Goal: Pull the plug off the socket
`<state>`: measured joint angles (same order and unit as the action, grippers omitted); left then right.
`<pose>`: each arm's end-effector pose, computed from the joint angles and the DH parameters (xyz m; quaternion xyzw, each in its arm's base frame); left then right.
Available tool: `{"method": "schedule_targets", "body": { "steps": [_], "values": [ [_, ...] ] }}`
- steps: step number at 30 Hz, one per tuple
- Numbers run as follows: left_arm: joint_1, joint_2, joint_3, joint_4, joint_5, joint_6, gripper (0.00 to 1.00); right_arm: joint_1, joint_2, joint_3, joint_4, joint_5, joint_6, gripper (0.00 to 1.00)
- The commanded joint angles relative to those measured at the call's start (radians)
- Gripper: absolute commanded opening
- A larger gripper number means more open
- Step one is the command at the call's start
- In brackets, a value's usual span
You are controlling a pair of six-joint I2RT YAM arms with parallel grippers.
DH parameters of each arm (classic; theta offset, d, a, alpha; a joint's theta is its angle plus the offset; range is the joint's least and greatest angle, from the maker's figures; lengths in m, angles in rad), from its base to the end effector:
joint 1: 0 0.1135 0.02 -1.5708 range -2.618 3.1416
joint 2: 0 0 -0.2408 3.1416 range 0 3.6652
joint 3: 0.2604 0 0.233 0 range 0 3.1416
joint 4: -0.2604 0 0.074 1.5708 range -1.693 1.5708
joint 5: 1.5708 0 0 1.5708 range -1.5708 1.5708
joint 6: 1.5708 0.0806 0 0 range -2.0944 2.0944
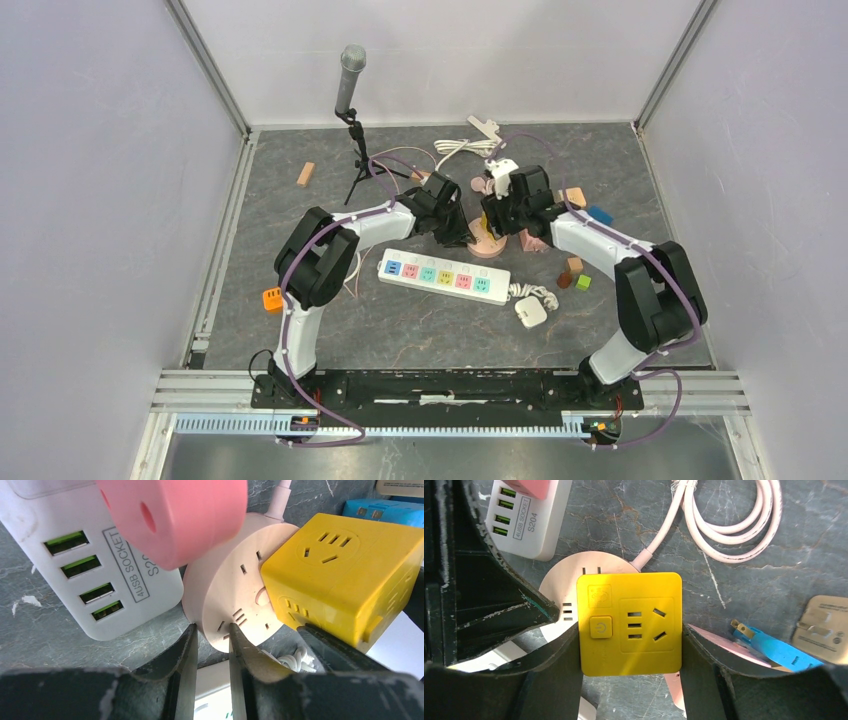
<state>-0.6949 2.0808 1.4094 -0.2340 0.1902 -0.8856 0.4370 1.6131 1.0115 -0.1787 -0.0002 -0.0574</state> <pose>0.3326 -0.2971 0.1101 -0.0587 0.9396 -0.2942 0.1650 0.3258 0.1522 0.1674 -0.2259 0.8948 0.0727 0.3781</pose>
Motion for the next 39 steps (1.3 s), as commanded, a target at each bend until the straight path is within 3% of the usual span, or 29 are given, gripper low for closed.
{"method": "schedule_targets", "body": {
  "steps": [1, 3, 8, 12, 19, 22, 27, 33, 39],
  "values": [
    [-0.011, 0.117, -0.050, -0.146, -0.095, 0.026, 0.33, -0.059, -0.078, 0.033, 0.168, -0.319, 0.164, 0.00],
    [-0.011, 0.116, -0.052, -0.146, -0.096, 0.028, 0.33, -0.055, -0.074, 0.027, 0.171, -0.325, 0.175, 0.00],
    [-0.010, 0.117, -0.051, -0.146, -0.097, 0.031, 0.33, 0.066, -0.040, 0.067, 0.064, -0.107, 0.037, 0.00],
    [-0.009, 0.118, -0.050, -0.147, -0.095, 0.034, 0.32, 0.076, -0.053, 0.079, 0.041, -0.035, 0.000, 0.00],
    [-0.008, 0.127, -0.047, -0.165, -0.104, 0.039, 0.31, -0.098, -0.088, 0.070, 0.149, -0.354, 0.191, 0.00],
    [-0.006, 0.125, -0.047, -0.164, -0.104, 0.040, 0.31, -0.111, -0.072, 0.073, 0.154, -0.388, 0.228, 0.00],
    [-0.005, 0.121, -0.043, -0.166, -0.104, 0.040, 0.31, 0.009, -0.072, 0.113, 0.034, -0.140, 0.093, 0.00],
    [-0.002, 0.081, -0.036, -0.155, -0.100, 0.052, 0.32, 0.014, -0.110, 0.117, 0.000, -0.036, 0.083, 0.00],
    [-0.002, -0.046, -0.028, -0.065, -0.059, 0.141, 0.46, -0.004, -0.186, 0.097, -0.040, 0.074, 0.124, 0.00]
  ]
}}
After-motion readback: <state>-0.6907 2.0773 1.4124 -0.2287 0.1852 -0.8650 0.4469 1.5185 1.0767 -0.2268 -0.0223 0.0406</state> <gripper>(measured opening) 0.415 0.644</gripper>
